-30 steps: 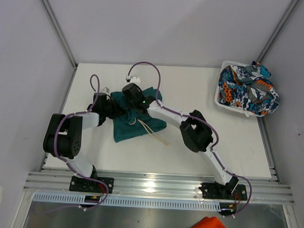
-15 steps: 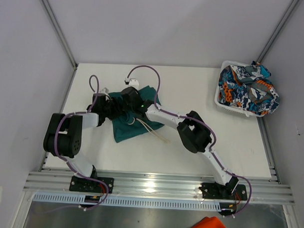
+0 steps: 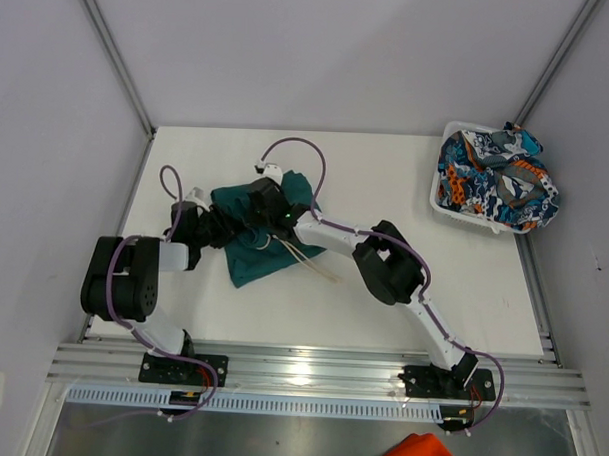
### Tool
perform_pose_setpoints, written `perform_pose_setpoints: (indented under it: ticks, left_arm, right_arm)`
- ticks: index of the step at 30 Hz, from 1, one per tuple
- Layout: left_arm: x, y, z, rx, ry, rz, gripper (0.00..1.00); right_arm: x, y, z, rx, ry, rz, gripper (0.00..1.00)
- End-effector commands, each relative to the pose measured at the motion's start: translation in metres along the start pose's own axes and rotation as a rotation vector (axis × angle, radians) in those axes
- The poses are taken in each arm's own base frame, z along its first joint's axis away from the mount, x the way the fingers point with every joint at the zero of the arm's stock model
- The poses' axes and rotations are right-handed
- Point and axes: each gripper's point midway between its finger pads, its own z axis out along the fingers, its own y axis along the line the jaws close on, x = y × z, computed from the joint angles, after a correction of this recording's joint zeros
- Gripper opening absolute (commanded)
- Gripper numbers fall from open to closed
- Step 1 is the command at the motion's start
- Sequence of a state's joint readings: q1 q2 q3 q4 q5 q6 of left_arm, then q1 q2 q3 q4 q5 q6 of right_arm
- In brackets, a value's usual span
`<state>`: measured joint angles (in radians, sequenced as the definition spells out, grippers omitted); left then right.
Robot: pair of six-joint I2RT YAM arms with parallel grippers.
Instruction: Fold and stack the shorts
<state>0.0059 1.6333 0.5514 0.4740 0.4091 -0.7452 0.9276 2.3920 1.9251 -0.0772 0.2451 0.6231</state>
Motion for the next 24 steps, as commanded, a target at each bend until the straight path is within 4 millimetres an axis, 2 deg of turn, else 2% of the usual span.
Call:
perform_pose_setpoints:
  ticks: [1, 6, 9, 13, 16, 18, 19, 21, 24]
  left_arm:
    - [-0.022, -0.024, -0.016, 0.111, -0.091, 0.007, 0.42]
    - [-0.027, -0.035, -0.035, 0.139, -0.136, 0.017, 0.22]
    - [-0.031, -0.039, -0.045, 0.129, -0.162, 0.016, 0.19]
    - [-0.038, -0.035, -0.049, 0.076, -0.191, 0.002, 0.19]
    - [-0.033, -0.022, -0.048, 0.035, -0.189, -0.033, 0.19]
    - [-0.032, -0.018, -0.046, 0.018, -0.184, -0.045, 0.24]
    - [-0.030, -0.012, -0.046, -0.001, -0.178, -0.054, 0.32]
    - [-0.031, -0.011, -0.046, -0.006, -0.185, -0.058, 0.41]
    - [-0.035, -0.010, -0.052, -0.016, -0.201, -0.062, 0.56]
  right_arm:
    - [0.010, -0.003, 0.003, -0.020, 0.032, 0.043, 0.00]
    - [0.011, -0.008, 0.005, -0.017, 0.047, 0.065, 0.00]
    - [0.010, -0.009, 0.006, -0.018, 0.049, 0.064, 0.00]
    - [0.015, -0.007, 0.005, -0.015, 0.055, 0.059, 0.00]
    - [0.019, -0.002, 0.004, -0.019, 0.057, 0.045, 0.03]
    - [0.019, 0.001, 0.002, -0.023, 0.054, 0.035, 0.06]
    - [0.017, 0.004, 0.001, -0.031, 0.051, 0.035, 0.07]
    - [0.015, 0.009, -0.003, -0.051, 0.050, 0.036, 0.13]
    - [0.000, 0.018, -0.017, -0.088, 0.023, 0.050, 0.22]
